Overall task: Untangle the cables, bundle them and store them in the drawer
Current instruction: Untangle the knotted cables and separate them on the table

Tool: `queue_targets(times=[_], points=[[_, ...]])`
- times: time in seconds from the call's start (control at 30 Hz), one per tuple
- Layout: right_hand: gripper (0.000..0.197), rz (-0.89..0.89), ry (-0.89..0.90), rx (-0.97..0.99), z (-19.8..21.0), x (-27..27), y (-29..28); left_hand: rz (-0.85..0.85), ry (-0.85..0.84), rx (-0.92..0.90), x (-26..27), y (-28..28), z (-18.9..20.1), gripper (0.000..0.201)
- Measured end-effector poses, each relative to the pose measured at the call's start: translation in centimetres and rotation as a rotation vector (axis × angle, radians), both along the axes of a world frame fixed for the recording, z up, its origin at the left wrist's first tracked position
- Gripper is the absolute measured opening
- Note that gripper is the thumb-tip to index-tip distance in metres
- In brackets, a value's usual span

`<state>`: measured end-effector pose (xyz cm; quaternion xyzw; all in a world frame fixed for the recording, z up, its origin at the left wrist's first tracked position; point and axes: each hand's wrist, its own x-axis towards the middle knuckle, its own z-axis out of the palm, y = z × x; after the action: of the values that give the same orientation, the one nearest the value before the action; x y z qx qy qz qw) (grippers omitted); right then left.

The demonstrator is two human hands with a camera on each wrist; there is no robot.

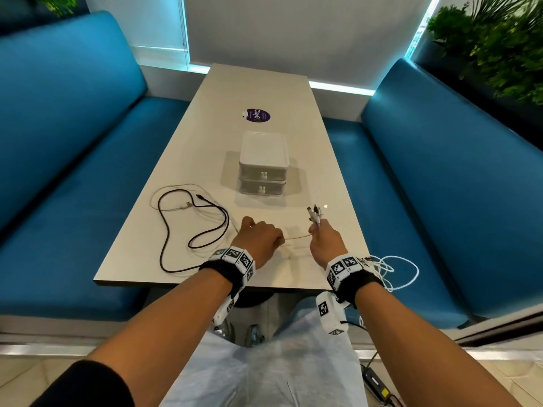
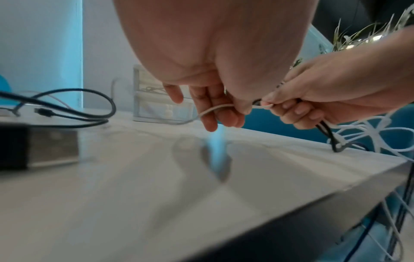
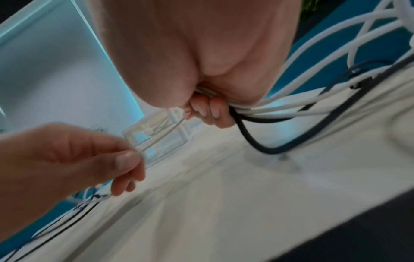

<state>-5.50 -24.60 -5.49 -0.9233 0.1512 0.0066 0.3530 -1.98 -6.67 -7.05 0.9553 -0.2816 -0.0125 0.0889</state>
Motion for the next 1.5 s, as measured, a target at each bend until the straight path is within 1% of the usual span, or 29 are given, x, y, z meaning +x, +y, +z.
queue_targets(times=[0.03,0.1,0.17,0.2,0.33,0.43,0.47,0.57,0.63,0.7,0.77,0.83,0.9,0.97,1.03,1.1,1.2,1.27,1.37,1.5], points=[[0.023,-0.031,0.007,-0.009,0.2,0.1,-0.3,0.014,0.000,0.030,0.3,0.6,0.1,0.028],[0.023,-0.049,0.007,-0.022,0.6,0.2,-0.6,0.027,0.053,0.064,0.8,1.4,0.2,0.024],[0.022,0.011,-0.002,-0.033,0.5,0.3,-0.2,0.010,0.088,0.082,0.7,1.5,0.1,0.025],[0.022,0.049,-0.012,-0.009,0.5,0.2,0.0,-0.002,0.084,0.090,0.4,1.3,0.1,0.027],[0.022,0.140,-0.050,0.310,1.0,0.0,1.3,-0.057,0.040,0.159,-0.6,-0.2,-0.3,0.023],[0.023,0.159,-0.035,0.435,1.3,0.0,2.2,-0.085,-0.004,0.224,-0.9,-1.6,-0.6,0.021],[0.023,0.172,-0.015,0.403,1.3,-0.1,2.4,-0.091,-0.001,0.237,-1.0,-1.9,-0.6,0.021],[0.027,0.287,0.040,0.125,1.3,-0.2,2.5,-0.114,0.034,0.230,-1.1,-2.6,-0.5,0.024],[0.028,0.350,0.053,-0.016,1.2,-0.3,2.1,-0.147,-0.001,0.232,-1.1,-2.2,-0.6,0.025],[0.029,0.387,0.044,-0.178,0.8,-0.4,1.2,-0.145,-0.021,0.216,-0.6,-1.1,-0.6,0.025],[0.029,0.380,0.039,-0.291,0.2,-0.7,-0.2,-0.130,-0.036,0.197,0.5,0.3,-0.2,0.023],[0.029,0.318,0.068,-0.337,-0.4,-0.9,-1.5,-0.137,-0.111,0.216,1.7,1.6,0.4,0.025],[0.029,0.241,0.089,-0.343,-0.6,-1.0,-2.1,-0.134,-0.188,0.242,2.4,2.4,1.0,0.028],[0.030,0.159,0.068,-0.327,-0.4,-0.9,-2.1,-0.132,-0.220,0.256,2.6,2.4,1.1,0.028],[0.032,0.088,0.019,-0.275,0.0,-0.8,-1.5,-0.122,-0.182,0.247,2.2,1.8,1.0,0.028],[0.033,0.054,-0.029,-0.172,0.4,-0.6,-0.4,-0.122,-0.142,0.215,1.7,0.8,0.7,0.028],[0.033,0.062,-0.078,-0.049,0.7,-0.3,1.5,-0.149,-0.127,0.167,0.8,-0.7,0.3,0.026],[0.031,0.110,-0.081,-0.025,0.7,-0.3,2.2,-0.162,-0.135,0.142,0.4,-1.3,0.3,0.027],[0.025,0.193,-0.031,0.008,0.7,-0.5,2.2,-0.169,-0.157,0.097,0.4,-1.3,0.4,0.028],[0.023,0.274,0.053,0.025,0.4,-0.6,1.6,-0.168,-0.134,0.014,0.6,-0.8,0.5,0.027]])
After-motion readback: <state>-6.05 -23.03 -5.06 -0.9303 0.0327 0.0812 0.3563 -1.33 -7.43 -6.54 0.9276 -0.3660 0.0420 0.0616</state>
